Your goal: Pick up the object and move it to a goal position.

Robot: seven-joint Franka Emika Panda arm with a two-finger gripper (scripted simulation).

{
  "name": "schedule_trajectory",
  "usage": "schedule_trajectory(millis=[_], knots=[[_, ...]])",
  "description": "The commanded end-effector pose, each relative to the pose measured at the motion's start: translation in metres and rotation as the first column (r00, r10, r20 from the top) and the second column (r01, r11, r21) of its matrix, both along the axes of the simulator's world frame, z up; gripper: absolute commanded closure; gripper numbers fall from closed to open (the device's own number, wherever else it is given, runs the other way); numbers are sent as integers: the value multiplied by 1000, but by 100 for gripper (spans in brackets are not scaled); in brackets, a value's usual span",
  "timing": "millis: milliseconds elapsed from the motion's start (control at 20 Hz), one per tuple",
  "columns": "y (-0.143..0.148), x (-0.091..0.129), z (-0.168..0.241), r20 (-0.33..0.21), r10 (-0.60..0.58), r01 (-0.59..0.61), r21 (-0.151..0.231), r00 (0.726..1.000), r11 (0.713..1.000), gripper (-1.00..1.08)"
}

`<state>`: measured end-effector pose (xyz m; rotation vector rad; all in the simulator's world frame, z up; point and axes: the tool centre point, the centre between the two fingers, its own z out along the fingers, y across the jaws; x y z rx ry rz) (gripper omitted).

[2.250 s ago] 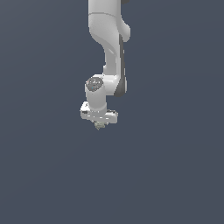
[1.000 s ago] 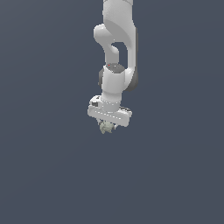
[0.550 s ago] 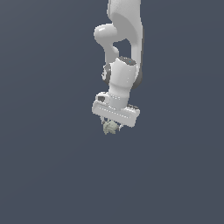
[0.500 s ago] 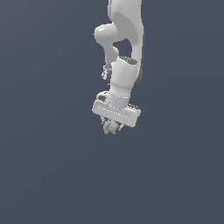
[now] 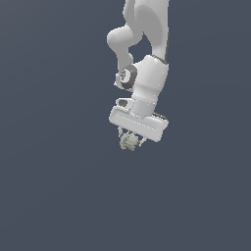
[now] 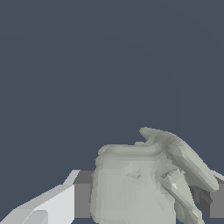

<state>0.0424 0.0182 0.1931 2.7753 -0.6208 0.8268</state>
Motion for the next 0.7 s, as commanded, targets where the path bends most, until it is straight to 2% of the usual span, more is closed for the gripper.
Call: schedule_trajectory(millis=[0,350,650], knots=[[5,4,10,33,-15,15,-14,999,1000,108],[22,16,40,126,-56,63,-51,990,997,108],[39,25,70,221,-92,113,-84,971,990,108]])
